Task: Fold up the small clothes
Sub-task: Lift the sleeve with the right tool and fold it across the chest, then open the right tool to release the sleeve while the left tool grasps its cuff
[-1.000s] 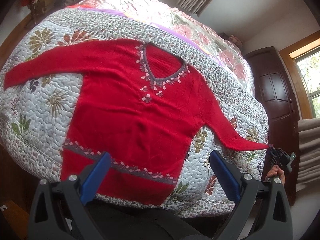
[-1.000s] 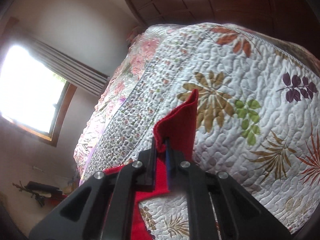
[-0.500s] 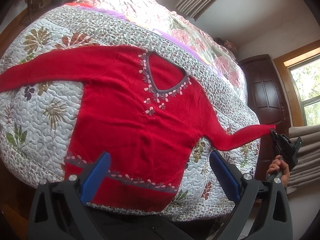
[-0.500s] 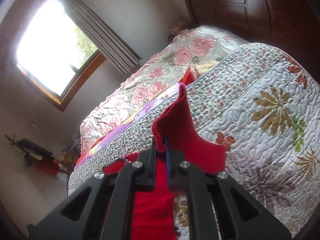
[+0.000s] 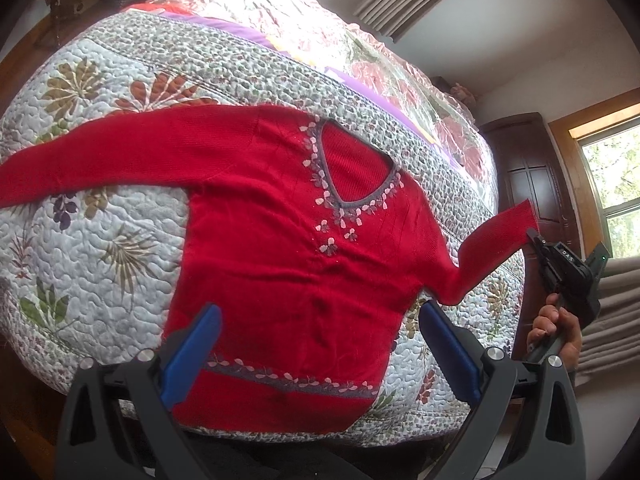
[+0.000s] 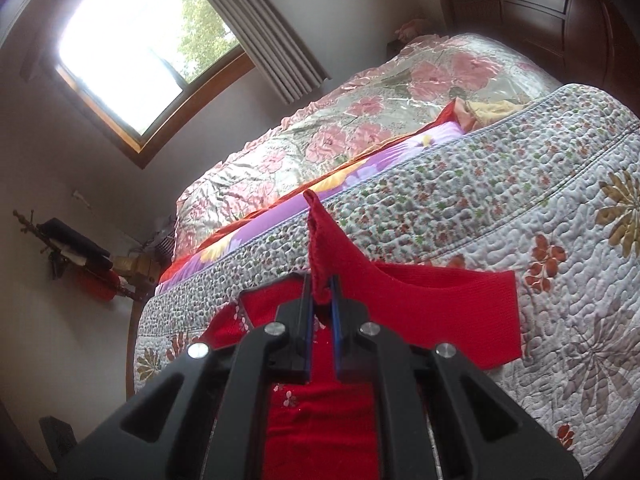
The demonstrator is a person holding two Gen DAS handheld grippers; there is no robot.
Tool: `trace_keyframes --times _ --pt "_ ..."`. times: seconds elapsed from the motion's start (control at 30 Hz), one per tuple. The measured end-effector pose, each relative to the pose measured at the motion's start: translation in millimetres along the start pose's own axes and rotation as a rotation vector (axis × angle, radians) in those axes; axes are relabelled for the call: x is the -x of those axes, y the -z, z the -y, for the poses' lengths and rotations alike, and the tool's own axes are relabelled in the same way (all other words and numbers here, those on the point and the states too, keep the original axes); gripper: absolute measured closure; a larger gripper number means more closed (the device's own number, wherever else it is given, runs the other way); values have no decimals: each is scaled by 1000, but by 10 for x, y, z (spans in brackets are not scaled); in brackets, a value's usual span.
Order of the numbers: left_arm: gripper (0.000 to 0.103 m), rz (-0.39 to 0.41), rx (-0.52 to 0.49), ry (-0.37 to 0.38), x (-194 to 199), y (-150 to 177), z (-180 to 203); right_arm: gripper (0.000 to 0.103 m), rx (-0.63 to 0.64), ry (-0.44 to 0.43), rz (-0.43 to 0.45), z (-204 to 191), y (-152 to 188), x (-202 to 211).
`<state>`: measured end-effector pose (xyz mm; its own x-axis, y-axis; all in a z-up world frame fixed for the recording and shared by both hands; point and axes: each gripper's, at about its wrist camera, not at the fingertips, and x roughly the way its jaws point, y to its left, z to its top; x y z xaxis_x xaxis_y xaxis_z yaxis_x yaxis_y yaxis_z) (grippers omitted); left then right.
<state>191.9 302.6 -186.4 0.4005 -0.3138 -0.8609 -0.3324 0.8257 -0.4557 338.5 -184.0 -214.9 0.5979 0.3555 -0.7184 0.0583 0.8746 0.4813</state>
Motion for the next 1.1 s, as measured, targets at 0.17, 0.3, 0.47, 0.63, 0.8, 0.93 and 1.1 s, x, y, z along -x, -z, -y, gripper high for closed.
trace_keyframes --times 0.17,0.3,0.47,0.63,0.8,0.93,1.1 --pt "4 -6 -28 7 -86 -208 -93 97 50 13 -78 -326 259 -514" --pt "4 -13 -60 18 -202 -385 -122 97 99 43 -149 -545 525 -989" --pt "4 -39 -104 66 -492 -628 -129 97 135 80 -248 -698 915 -1591" --pt "4 -116 -69 213 -991 -871 -169 97 157 133 -340 -706 1327 -2104" --pt "4 -207 38 358 -1626 -1031 -224 86 174 154 -392 -665 1591 -2338" --pt "4 -290 136 464 -2180 -1081 -204 59 193 132 -404 -688 1685 -2211" --pt "4 -359 185 488 -2783 -1128 -37 56 142 112 -427 -538 1841 -1736"
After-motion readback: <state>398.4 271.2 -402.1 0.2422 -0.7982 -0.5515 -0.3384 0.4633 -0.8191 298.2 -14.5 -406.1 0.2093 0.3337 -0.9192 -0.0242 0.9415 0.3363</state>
